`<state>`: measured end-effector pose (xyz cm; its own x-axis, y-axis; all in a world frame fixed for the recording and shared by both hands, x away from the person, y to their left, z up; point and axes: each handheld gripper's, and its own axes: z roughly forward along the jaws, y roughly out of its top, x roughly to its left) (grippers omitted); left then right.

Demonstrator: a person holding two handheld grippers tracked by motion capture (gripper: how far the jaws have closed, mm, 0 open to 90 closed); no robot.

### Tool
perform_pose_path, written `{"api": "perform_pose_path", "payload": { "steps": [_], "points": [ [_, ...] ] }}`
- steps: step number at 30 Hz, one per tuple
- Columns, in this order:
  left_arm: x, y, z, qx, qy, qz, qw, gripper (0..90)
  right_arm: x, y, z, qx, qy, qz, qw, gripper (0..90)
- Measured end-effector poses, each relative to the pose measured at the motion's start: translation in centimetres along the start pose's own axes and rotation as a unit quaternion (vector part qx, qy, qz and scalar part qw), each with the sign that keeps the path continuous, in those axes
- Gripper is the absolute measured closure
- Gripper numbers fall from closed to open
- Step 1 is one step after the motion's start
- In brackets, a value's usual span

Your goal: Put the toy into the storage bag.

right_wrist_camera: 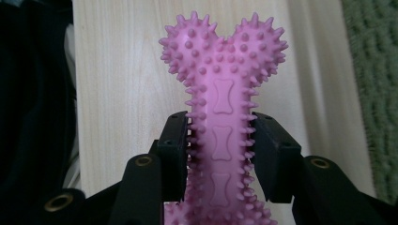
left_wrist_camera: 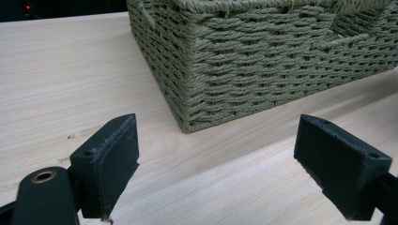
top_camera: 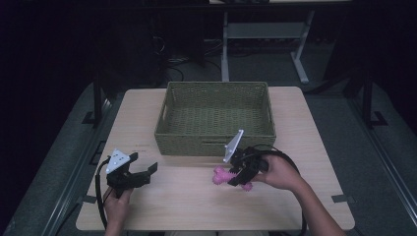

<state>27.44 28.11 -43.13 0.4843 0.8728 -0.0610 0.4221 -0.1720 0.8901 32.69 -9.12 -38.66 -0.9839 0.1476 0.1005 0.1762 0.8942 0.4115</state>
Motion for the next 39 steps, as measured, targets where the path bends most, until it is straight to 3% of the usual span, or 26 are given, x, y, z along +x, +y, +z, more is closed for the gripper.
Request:
{"api": "perform_pose_path", "payload": {
  "steps": [26,39],
  "points": [
    [0.1,0.0,0.0,0.001,0.001,-0.001,1.0000,13.8,-3.6,2.3,-6.1,-0.033,0.003,0.007,0.9994,58.1],
    [0.0,0.0,0.0,0.000,0.001,0.001,1.0000,13.8,-5.4,3.3,-7.6,-0.031,-0.003,0.015,0.9994,58.1]
  ]
}}
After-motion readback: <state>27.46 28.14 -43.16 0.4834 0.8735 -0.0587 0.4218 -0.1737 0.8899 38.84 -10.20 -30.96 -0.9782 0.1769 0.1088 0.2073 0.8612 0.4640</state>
